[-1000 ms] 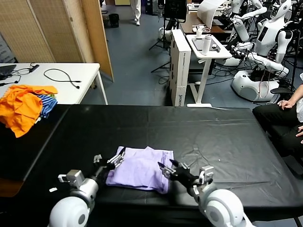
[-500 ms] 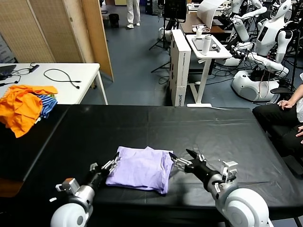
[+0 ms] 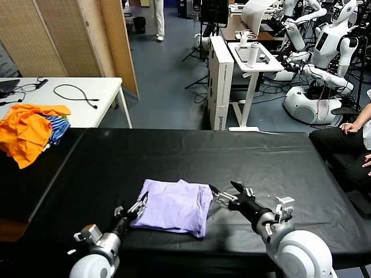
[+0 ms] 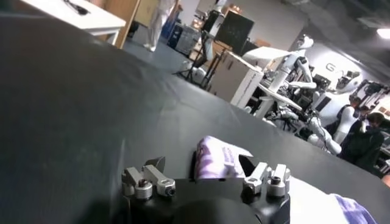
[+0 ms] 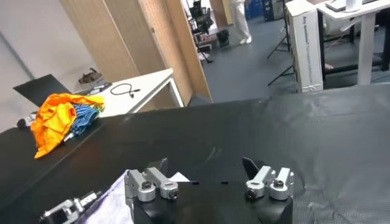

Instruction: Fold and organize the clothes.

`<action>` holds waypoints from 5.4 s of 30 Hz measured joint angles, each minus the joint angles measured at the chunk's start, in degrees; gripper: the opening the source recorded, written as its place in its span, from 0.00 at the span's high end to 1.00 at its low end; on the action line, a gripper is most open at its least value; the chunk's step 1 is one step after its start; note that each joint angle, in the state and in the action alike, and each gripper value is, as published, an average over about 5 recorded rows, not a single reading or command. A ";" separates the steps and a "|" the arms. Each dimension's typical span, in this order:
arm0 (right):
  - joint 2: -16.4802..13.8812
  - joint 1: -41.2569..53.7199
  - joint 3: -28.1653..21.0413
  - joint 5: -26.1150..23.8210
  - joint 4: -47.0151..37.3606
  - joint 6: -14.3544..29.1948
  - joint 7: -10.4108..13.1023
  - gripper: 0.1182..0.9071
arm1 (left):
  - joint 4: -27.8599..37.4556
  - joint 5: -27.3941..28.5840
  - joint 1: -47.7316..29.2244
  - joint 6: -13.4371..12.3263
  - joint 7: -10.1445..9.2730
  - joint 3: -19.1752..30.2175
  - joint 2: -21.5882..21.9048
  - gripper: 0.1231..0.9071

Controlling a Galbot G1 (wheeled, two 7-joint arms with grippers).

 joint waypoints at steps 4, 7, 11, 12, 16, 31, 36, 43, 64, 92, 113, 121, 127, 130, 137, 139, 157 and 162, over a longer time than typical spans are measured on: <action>0.19 0.28 -0.17 -0.03 -0.33 0.01 0.03 0.00 | -0.03 0.41 0.26 -0.12 0.00 0.36 -0.68 0.03; 0.30 0.36 -0.23 -0.03 -0.38 0.01 0.04 0.00 | -0.39 1.27 0.54 -0.20 -0.01 0.94 -1.16 0.06; 0.31 0.25 -0.18 -0.04 -0.39 0.03 0.04 0.00 | -0.77 2.31 0.76 -0.18 0.01 1.35 -1.57 0.10; 0.32 0.22 -0.17 -0.04 -0.39 0.04 0.04 0.00 | -0.79 2.28 0.75 -0.15 0.01 1.39 -1.59 0.11; 0.42 0.19 -0.18 -0.09 -0.52 0.06 0.04 0.00 | -0.75 1.26 0.65 -0.08 -0.01 1.35 -1.52 0.24; 1.09 0.54 -0.47 -0.79 -1.91 0.35 0.06 0.00 | -2.73 2.50 0.08 1.72 -1.29 -0.08 0.56 0.92; 1.40 0.74 -0.51 -1.19 -2.82 0.52 0.15 0.00 | -4.96 10.17 -0.23 1.05 -0.89 -2.97 4.36 0.92; 2.23 1.44 -1.67 -1.42 -3.51 0.26 0.39 0.00 | -6.12 10.55 0.94 0.45 -0.55 -11.11 14.84 0.92; 3.21 -1.62 -2.03 -2.53 -1.60 0.23 0.15 0.00 | -14.90 22.04 3.55 4.99 -8.22 -9.82 19.69 0.92; 4.47 7.33 -14.58 11.31 -12.05 -2.17 2.80 0.00 | -15.36 28.31 0.47 -2.61 -5.97 6.73 8.65 0.01; 12.32 13.01 -22.79 11.06 -22.52 -2.00 2.92 0.59 | -14.48 29.20 1.62 -4.41 -6.15 1.55 10.12 0.00; 11.13 12.54 -20.60 11.66 -21.08 -2.21 3.38 0.97 | -13.84 30.01 1.80 -5.15 -6.18 1.53 9.50 0.00; 7.15 12.93 -16.93 11.68 -18.91 -2.21 4.28 0.97 | -13.24 30.34 1.86 -5.78 -6.19 1.52 9.20 0.00; 4.40 13.54 -14.96 8.71 -18.62 -2.20 3.93 0.97 | -13.11 30.36 1.91 -5.98 -6.19 1.52 9.06 0.00; -0.71 14.98 -10.75 0.47 -20.18 -2.20 0.38 0.97 | -12.76 30.42 2.17 -6.52 -6.21 1.44 8.64 0.00; -1.48 15.13 -9.82 -0.23 -20.34 -2.20 0.26 0.97 | -12.70 30.30 2.25 -6.63 -6.23 1.42 8.60 0.00; -3.16 7.63 -1.62 -6.81 -13.65 -0.42 -0.09 0.01 | -14.54 21.08 4.51 -5.56 -9.39 1.32 9.72 0.00; -2.54 2.77 1.16 -12.39 -11.26 9.42 -2.04 0.00 | -14.60 20.44 6.18 -7.43 -9.37 1.46 9.78 0.00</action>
